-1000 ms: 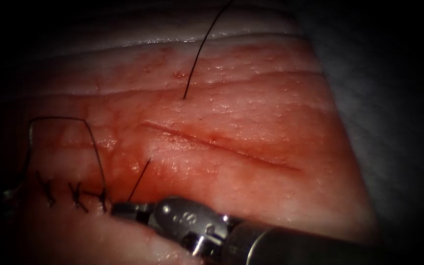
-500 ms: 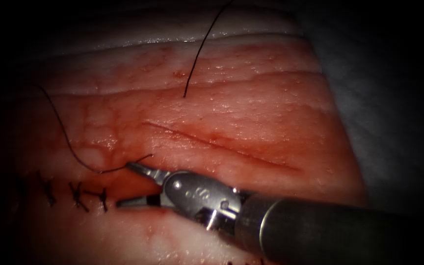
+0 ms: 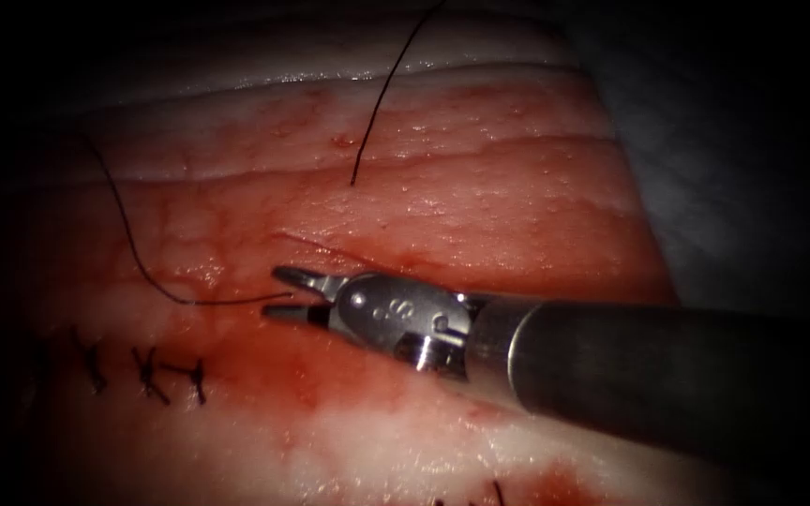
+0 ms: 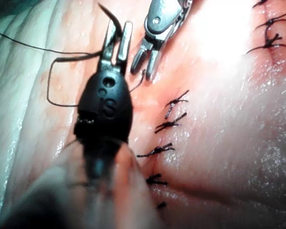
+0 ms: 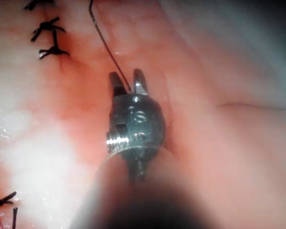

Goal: Wound Closure
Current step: Use the right hand to pull the suture through the skin until only a short tail remains.

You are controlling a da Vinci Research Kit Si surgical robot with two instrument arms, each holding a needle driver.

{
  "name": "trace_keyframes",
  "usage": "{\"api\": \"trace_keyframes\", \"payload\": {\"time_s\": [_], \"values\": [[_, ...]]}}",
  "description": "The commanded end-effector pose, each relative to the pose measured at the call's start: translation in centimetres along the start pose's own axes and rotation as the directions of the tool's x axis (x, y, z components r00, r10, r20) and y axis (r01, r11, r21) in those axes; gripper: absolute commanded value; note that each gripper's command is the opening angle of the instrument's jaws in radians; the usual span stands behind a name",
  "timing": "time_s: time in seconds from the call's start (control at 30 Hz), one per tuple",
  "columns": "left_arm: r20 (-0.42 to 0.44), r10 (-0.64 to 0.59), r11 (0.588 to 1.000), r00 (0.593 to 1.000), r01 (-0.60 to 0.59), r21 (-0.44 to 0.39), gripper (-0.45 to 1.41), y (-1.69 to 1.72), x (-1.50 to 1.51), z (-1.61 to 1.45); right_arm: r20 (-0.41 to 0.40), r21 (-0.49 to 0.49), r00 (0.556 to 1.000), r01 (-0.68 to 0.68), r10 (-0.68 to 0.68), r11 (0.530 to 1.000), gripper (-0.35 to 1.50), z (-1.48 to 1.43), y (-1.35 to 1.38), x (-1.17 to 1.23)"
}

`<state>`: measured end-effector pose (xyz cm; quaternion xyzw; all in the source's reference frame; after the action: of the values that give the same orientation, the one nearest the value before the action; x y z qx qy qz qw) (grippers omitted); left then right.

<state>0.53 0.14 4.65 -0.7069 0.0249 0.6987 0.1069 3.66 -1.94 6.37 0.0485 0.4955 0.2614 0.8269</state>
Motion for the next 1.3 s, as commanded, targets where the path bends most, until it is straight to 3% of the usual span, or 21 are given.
{"api": "trace_keyframes", "payload": {"time_s": [0.03, 0.2, 0.33, 0.77, 0.93, 1.07, 1.1, 1.17, 1.2, 1.3], "values": [[-0.003, 0.001, 1.0, 1.0, -0.001, -0.002, -0.45, -0.02, -0.06, 0.06, 0.012, 0.003, 1.0, 0.005, -0.006, 1.0, -0.35, 0.11, 0.02, -0.05], [-0.002, -0.004, 1.0, 1.0, 0.004, 0.0, -0.45, -0.07, -0.07, 0.08, 0.078, 0.026, 0.997, 0.021, -0.023, 0.999, -0.35, 0.11, 0.02, -0.15], [0.0, -0.004, 1.0, 1.0, 0.004, 0.005, -0.45, -0.13, -0.16, 0.12, 0.101, 0.044, 0.994, -0.045, 0.041, 0.998, -0.35, -0.06, -0.11, -0.11], [0.047, -0.101, 0.992, 0.994, 0.098, 0.075, -0.45, -0.13, -0.85, 0.28, 0.139, 0.107, 0.99, -0.048, 0.033, 0.993, -0.35, -0.88, -1.19, 0.27], [0.064, -0.124, 0.99, 0.99, 0.119, 0.076, -0.45, 0.07, -0.95, 0.28, 0.142, 0.114, 0.989, -0.055, 0.038, 0.992, -0.35, -1.05, -1.42, 0.33], [0.079, -0.122, 0.991, 0.989, 0.117, 0.067, -0.45, 0.17, -0.93, 0.28, 0.094, 0.163, 0.994, -0.066, 0.051, 0.984, -0.35, -1.06, -1.46, 0.32], [0.081, -0.123, 0.991, 0.989, 0.118, 0.065, -0.45, 0.16, -0.92, 0.28, 0.081, 0.171, 0.995, -0.068, 0.055, 0.983, -0.25, -1.04, -1.44, 0.32], [0.083, -0.126, 0.991, 0.989, 0.121, 0.063, -0.45, 0.14, -0.91, 0.28, 0.042, 0.177, 0.999, -0.033, 0.026, 0.984, 0.68, -0.99, -1.37, 0.34], [0.083, -0.128, 0.991, 0.988, 0.123, 0.059, -0.45, 0.12, -0.91, 0.28, 0.003, 0.168, 1.0, -0.014, 0.013, 0.986, 0.99, -0.96, -1.31, 0.35], [0.083, -0.136, 0.99, 0.987, 0.132, 0.058, -0.45, 0.02, -0.9, 0.27, -0.085, 0.144, 0.996, 0.029, -0.017, 0.989, 1.25, -0.92, -1.1, 0.39]]}}
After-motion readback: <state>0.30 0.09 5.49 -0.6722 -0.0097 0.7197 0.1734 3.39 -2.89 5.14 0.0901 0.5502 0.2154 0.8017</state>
